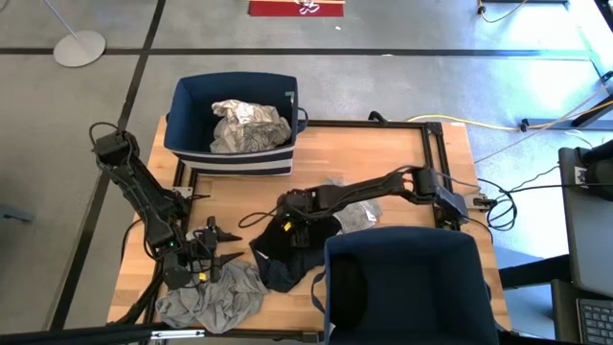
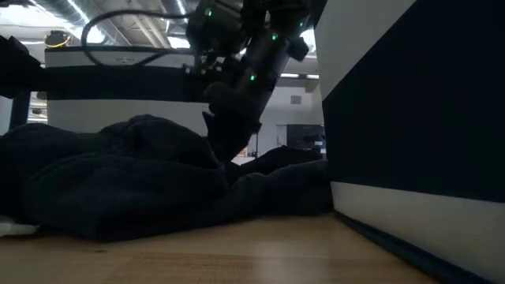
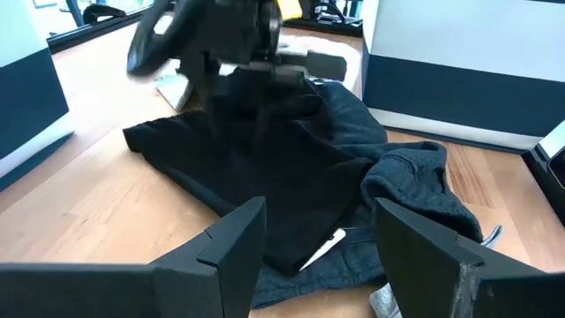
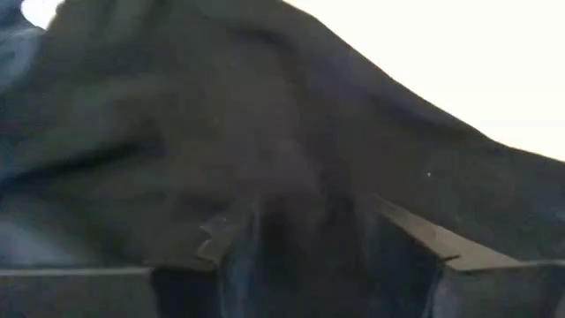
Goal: Sort clothes
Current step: Put the black boxer into the bottom laundry organizer
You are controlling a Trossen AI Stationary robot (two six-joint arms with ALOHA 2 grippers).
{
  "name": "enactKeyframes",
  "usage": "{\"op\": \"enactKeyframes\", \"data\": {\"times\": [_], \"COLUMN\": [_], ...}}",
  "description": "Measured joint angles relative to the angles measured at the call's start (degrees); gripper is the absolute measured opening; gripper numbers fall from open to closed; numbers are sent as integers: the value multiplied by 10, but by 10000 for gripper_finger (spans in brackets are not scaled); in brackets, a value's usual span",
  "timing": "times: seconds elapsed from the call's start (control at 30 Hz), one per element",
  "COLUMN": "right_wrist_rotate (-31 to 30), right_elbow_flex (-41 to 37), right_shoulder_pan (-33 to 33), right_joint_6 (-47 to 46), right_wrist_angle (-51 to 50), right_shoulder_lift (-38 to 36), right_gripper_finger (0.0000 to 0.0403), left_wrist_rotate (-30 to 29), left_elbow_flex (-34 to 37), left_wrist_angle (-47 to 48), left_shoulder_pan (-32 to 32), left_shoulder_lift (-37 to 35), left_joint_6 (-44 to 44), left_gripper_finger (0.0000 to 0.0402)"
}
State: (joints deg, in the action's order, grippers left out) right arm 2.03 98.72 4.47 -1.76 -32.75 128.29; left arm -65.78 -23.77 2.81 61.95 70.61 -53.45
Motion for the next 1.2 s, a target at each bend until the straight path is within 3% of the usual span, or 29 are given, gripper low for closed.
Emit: {"op": "enactKeyframes", "data": {"times": [0.1, 0.2, 0.53, 0.77, 1.2], "right_wrist_rotate": [-1, -1, -18, -61, -124], "right_elbow_flex": [0, 0, 0, 15, 211], "right_shoulder_pan": [0, 0, 0, 1, 1], "right_joint_6": [5, 9, 35, 49, 68], "right_wrist_angle": [16, 34, 28, 9, -134], "right_shoulder_lift": [14, 19, 19, 12, -55], "right_gripper_finger": [197, 177, 11, 12, 4], "left_wrist_rotate": [0, 0, 0, 0, 0], "left_elbow_flex": [0, 0, 0, 0, 0], "left_wrist_angle": [0, 0, 0, 0, 0], "left_shoulder_pan": [0, 0, 0, 0, 0], "left_shoulder_lift": [0, 0, 0, 0, 0], "left_joint_6": [0, 0, 3, 3, 3], "left_gripper_finger": [198, 198, 198, 198, 198]}}
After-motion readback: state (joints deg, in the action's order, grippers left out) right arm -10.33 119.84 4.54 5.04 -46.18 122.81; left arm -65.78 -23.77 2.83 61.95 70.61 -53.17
